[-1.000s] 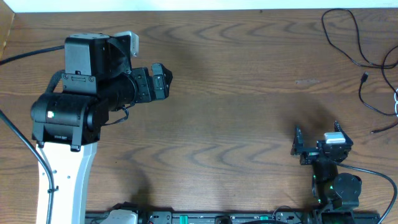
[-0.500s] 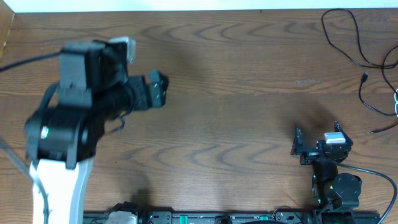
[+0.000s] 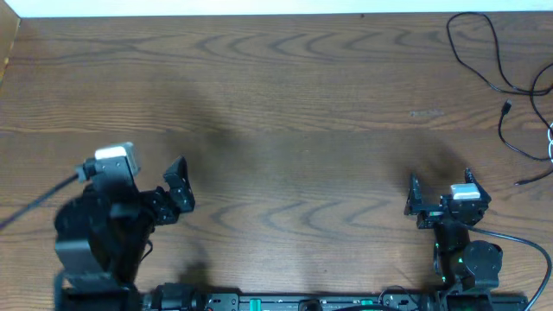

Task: Untangle cables

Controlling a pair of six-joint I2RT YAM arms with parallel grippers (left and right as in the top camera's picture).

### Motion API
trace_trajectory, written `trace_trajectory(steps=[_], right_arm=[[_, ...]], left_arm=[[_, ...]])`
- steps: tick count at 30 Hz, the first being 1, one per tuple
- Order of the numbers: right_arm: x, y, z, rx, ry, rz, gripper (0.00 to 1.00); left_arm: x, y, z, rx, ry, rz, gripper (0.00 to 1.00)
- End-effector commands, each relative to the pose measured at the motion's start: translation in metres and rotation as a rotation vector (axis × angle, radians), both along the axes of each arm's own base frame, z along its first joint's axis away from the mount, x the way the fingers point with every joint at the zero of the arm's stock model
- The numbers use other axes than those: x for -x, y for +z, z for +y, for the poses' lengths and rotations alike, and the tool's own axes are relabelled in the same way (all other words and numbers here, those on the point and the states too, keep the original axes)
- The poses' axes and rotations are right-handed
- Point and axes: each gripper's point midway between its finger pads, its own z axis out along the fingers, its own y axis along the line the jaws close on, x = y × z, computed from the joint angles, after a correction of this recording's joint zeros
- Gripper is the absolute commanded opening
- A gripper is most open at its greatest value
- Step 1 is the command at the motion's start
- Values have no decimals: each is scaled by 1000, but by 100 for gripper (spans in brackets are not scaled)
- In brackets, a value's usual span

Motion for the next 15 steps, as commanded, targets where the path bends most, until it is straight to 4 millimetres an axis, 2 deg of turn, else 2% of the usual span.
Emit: trace_trajectory(steps=[1,5,8,15], right_arm=[[0,-1,-2,13,-8,-2,99],[0,-1,-2,13,-8,-2,99],[0,-1,-2,13,-8,-2,99],[0,-1,-2,13,-8,-2,99]], left_arm=[[-4,-17,6,-28,24,-113,98],[-15,-26,4,-29,8,-311,98],[-18,-39,1,-28,-10,-390,98],[-20,-82,0,-30,-13,-425,98]])
